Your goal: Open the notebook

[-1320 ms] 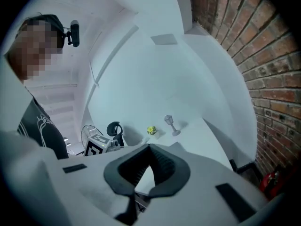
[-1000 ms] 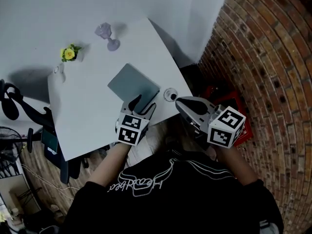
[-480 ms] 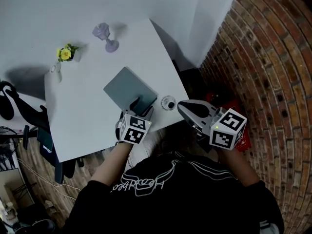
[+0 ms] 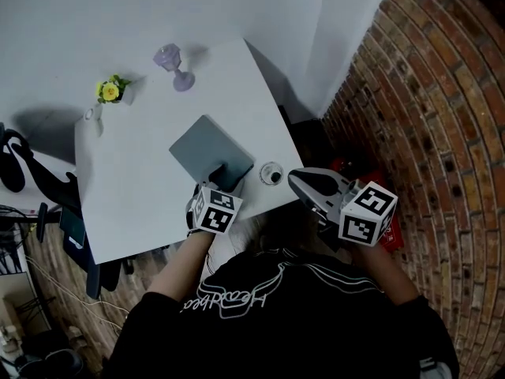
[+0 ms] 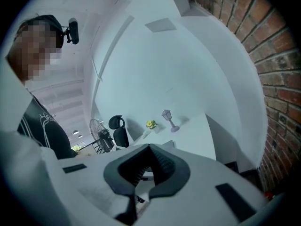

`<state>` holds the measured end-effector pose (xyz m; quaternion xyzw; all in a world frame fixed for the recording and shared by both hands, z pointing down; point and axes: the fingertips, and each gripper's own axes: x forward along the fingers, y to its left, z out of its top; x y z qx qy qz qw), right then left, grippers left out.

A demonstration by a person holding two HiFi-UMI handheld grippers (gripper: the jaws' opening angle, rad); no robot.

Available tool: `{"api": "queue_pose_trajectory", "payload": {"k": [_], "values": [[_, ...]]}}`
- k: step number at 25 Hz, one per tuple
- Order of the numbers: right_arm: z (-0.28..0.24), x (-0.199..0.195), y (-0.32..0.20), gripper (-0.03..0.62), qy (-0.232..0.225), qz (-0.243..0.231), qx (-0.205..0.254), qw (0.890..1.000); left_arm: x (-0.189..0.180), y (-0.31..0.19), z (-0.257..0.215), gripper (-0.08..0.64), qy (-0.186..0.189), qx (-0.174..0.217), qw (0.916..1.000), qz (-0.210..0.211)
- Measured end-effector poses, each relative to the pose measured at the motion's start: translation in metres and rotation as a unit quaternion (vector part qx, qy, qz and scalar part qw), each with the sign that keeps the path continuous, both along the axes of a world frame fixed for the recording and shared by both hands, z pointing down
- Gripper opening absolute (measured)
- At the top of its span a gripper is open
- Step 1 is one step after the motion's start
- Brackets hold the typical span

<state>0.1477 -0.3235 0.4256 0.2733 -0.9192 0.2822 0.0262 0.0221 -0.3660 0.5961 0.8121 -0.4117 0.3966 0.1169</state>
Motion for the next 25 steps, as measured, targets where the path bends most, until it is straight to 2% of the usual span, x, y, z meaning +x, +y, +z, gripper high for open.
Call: {"api": "queue_pose_trajectory", "payload": {"k": [8,18,25], "values": [[-0.008,-0.005,0.001,0.000,-0.001,-0.008,0.010,1.000,0.000,0.001,-0.004,0.227,0.021,-0.002,0.9998,-0.005],[-0.009,-0.006,0.007,0.000,-0.005,-0.015,0.004,1.000,0.008,0.011,-0.016,0.092,0.053,-0.004,0.9986,0.001],[-0.010,-0.009,0.013,0.000,-0.013,-0.025,0.001,1.000,0.006,0.014,-0.030,0.059,0.049,0.015,0.9987,-0.006]]}}
